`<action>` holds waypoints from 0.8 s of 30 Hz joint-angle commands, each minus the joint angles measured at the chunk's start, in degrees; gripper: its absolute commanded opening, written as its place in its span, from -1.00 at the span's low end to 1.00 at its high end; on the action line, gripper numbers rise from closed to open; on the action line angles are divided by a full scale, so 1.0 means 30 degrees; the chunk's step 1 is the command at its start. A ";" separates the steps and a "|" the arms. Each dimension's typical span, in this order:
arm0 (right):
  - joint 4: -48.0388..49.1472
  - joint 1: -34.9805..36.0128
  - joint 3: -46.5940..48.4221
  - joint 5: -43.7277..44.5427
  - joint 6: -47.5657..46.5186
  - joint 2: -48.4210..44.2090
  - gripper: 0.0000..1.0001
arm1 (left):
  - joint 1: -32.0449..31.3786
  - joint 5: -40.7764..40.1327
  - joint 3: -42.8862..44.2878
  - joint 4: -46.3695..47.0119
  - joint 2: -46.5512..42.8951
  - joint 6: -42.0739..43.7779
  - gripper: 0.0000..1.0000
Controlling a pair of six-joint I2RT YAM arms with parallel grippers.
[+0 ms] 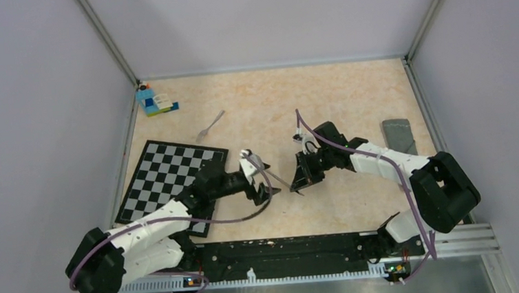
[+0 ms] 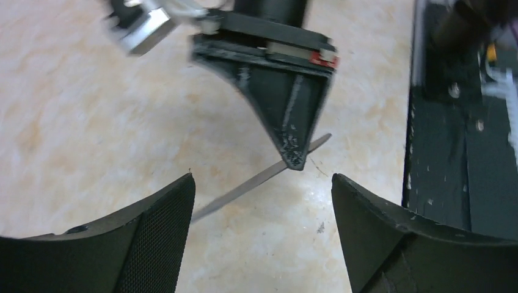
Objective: Fold the napkin into a case and place the utensils inside
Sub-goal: Pass from the right arm to the left
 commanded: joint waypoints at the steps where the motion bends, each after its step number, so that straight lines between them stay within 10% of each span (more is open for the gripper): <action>1: -0.1307 -0.0231 0.0698 -0.3191 -0.0495 -0.0695 -1.00 | -0.2681 0.1588 0.1708 -0.1155 0.2444 0.9168 0.73; 15: -0.1785 -0.0312 0.0941 -0.4238 -0.0716 -0.0576 -1.00 | -0.3794 0.1552 0.4600 -0.4826 0.7440 1.3283 0.35; 22: -0.2039 -0.0305 0.1228 -0.4087 -0.0433 -0.0824 -1.00 | -0.4208 -0.0324 0.3947 -0.3168 0.7221 1.3247 -0.59; 24: -0.2462 -0.0340 0.1571 -0.3034 -0.0379 -0.1042 -0.71 | -0.4229 -0.0696 0.3703 -0.2352 0.6722 1.2418 -0.98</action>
